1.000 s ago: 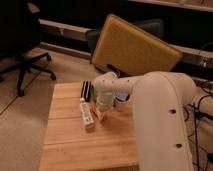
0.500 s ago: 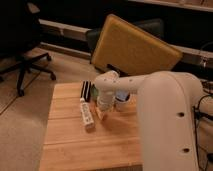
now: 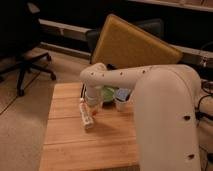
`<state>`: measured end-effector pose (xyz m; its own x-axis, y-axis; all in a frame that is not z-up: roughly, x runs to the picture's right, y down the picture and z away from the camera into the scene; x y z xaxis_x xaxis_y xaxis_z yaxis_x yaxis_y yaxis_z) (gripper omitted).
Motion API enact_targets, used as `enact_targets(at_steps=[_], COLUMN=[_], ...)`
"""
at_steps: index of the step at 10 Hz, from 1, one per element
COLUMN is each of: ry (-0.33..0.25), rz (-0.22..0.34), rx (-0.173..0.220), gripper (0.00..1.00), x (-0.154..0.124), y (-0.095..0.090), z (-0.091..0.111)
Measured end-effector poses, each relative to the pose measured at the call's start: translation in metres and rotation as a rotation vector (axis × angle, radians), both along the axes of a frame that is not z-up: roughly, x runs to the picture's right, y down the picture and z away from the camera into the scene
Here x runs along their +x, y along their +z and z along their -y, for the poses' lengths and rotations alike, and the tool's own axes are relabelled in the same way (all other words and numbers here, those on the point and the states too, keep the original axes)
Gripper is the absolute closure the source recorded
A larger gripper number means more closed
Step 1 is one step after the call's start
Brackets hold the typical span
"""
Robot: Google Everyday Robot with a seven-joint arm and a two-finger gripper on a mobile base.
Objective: Place the pepper in the ceramic bowl
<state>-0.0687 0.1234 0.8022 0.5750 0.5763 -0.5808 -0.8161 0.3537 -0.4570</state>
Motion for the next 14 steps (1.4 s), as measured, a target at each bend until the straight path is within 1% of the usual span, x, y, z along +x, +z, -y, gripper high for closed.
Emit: enact_targets(at_steps=[1,3,4,6,7,9,10,11,12,14], ry=[-0.015,-0.014,-0.022,-0.043,-0.064,-0.087,-0.081,-0.055,-0.043,-0.043], rz=[-0.01,-0.04,-0.06,-0.084,-0.094,-0.09,-0.078,-0.06,-0.057,-0.052], rx=[0.032,0.081,0.106,0.134,0.151,0.173,0.186,0.198,0.202,0.204], gripper=[1.0,1.0,1.0,1.0,1.0,1.0,0.99,0.94,0.94,0.87], x=[0.0,0.011,0.024,0.052,0.072,0.088,0.099,0.107,0.112,0.109], y=[-0.002,0.003,0.01,0.029,0.048,0.069,0.084,0.097,0.1,0.101], z=[0.014,0.042,0.057,0.078,0.093,0.109,0.119,0.125,0.127,0.128])
